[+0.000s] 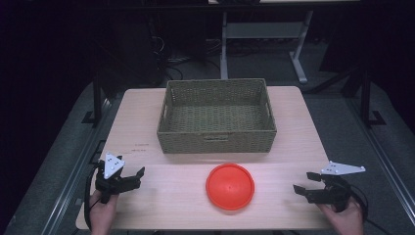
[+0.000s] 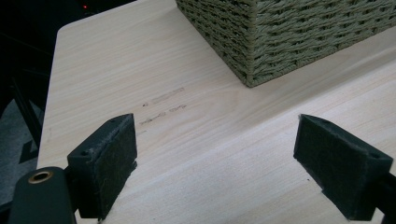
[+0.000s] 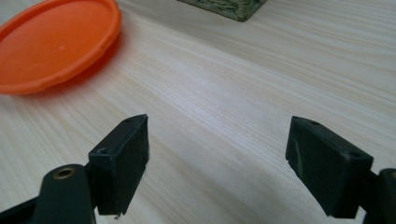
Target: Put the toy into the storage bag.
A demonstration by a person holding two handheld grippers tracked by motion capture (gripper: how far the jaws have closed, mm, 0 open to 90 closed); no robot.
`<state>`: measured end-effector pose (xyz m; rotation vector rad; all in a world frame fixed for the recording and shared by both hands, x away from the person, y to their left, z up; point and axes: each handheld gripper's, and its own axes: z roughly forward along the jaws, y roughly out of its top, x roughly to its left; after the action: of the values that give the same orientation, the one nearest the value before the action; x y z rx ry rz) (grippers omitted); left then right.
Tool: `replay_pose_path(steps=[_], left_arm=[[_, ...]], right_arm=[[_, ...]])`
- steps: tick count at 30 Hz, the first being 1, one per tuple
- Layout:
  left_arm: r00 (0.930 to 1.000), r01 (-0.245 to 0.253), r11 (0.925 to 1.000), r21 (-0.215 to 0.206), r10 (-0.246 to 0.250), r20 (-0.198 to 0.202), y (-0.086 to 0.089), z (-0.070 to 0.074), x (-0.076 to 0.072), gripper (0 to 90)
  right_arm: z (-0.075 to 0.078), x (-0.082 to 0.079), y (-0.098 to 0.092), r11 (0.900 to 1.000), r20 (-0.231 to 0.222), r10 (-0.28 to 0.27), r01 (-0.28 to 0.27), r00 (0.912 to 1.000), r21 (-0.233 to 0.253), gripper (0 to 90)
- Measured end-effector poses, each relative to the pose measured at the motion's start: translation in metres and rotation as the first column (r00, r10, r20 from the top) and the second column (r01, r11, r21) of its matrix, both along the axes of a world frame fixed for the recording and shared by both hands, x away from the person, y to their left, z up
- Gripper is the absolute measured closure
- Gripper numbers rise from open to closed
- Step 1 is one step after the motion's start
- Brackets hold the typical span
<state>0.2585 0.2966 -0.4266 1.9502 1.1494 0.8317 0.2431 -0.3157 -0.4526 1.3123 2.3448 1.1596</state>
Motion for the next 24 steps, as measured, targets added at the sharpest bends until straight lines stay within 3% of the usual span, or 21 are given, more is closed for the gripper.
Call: replay_pose_path(steps=[12,24], left_arm=[[1.0000,-0.005,1.0000,-0.002,0.005,0.003,0.003,0.000,0.002,12.8],[0.9998,-0.014,0.9999,-0.002,0.014,0.014,0.003,0.000,-0.001,12.8]], right_arm=[[0.003,0.001,0.011,0.998,0.014,0.067,-0.067,0.9977,-0.001,20.8],[0.011,0.004,0.034,0.991,-0.014,0.136,-0.136,0.9906,-0.008,22.7]])
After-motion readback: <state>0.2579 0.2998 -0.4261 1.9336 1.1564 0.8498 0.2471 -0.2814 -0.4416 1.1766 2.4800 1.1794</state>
